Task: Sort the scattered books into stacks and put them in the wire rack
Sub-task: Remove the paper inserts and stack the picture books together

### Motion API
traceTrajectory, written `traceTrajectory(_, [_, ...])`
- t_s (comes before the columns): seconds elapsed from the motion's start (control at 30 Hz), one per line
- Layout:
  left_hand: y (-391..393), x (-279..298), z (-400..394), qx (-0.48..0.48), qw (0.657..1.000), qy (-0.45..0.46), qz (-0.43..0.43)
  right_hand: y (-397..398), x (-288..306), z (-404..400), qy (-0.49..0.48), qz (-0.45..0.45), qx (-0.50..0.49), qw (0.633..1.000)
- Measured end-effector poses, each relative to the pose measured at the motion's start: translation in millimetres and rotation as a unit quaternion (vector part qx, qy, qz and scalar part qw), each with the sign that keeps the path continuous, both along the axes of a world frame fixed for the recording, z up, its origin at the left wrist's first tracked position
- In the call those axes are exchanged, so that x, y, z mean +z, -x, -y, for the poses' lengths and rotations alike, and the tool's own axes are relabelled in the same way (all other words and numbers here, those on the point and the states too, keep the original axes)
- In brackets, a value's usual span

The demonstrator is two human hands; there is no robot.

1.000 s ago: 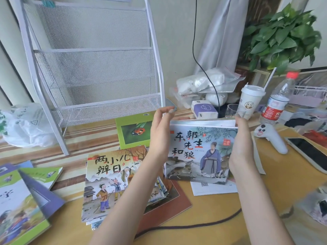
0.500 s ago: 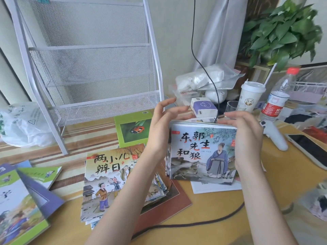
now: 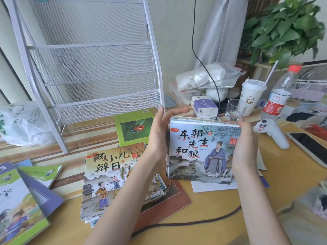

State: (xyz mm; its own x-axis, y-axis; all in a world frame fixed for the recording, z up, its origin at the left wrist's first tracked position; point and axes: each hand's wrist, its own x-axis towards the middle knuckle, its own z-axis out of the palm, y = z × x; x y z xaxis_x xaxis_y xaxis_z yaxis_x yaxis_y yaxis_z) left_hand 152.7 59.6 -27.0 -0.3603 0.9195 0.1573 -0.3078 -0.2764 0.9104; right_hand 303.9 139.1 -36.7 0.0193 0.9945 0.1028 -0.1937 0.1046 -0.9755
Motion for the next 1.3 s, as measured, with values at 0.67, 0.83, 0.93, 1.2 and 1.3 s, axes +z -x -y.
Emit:
traceTrajectory(0.67, [56.5,-10.4,11.9,-0.001,0.978,0.012,-0.207,5.8,-14.7,3.1,-0.007,-0.097,-0.061,0.993])
traceTrajectory(0.83, [56.2,-7.5,10.1,0.07,0.971,0.04,-0.225,6.5,-18.8,-0.6,-0.016,-0.081,-0.063,0.995])
traceTrajectory(0.93, [56.8,-4.8,9.3,0.11,0.967,0.031,-0.227,7.5,-22.5,-4.3,-0.009,-0.066,-0.071,0.995])
traceTrajectory(1.2, [71.5,2.7,10.8,0.296,0.947,0.018,-0.121,6.6,-24.8,-6.6,-0.001,-0.051,-0.084,0.995])
traceTrajectory(1.3, [72.9,3.7,12.1,0.281,0.956,0.001,-0.078,7.4,-25.4,-6.5,0.004,-0.043,-0.09,0.995])
